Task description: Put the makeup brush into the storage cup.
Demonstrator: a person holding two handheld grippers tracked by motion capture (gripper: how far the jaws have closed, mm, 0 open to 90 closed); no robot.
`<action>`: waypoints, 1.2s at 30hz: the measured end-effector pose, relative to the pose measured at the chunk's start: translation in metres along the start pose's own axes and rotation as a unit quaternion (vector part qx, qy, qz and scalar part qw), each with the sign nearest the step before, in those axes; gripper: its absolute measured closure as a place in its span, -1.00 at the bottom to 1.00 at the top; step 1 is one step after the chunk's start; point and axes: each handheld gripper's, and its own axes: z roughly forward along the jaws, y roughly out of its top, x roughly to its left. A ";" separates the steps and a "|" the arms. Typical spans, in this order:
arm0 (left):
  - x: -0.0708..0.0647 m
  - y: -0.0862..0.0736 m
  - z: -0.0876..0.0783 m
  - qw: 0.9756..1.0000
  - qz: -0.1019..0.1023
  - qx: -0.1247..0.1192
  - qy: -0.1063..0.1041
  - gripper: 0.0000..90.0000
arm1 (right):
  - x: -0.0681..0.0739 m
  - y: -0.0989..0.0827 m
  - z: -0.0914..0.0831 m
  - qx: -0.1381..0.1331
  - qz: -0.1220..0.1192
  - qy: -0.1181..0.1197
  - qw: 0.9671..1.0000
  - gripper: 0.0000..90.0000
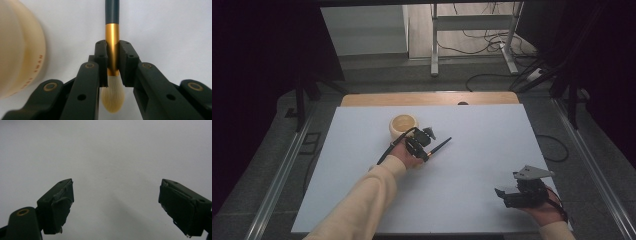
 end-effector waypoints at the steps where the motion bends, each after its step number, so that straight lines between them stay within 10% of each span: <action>1: 0.000 0.000 -0.002 1.000 -0.001 -0.004 -0.001 0.76 | 0.000 0.000 0.000 0.000 0.000 0.000 1.000 -0.70; 36: -0.002 -0.024 -0.044 0.999 0.023 -0.030 -0.021 0.76 | 0.000 0.004 0.005 0.003 0.005 -0.001 1.000 -0.69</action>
